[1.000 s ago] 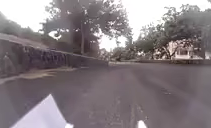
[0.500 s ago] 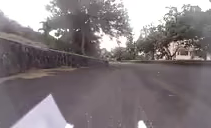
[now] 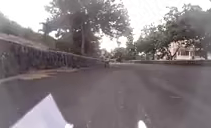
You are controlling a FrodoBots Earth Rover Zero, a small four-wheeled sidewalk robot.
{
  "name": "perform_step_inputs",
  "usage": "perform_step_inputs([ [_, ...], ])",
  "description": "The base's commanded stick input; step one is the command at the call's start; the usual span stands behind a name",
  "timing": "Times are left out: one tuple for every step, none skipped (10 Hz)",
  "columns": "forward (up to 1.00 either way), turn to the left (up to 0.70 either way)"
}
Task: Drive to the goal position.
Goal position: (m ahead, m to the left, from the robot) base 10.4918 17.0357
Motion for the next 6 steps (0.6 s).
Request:
perform_step_inputs([
  [0.20,-0.80],
  [0.20,-0.80],
  [0.20,-0.57],
  [0.20,-0.30],
  [0.20,-0.02],
  [0.20,0.00],
])
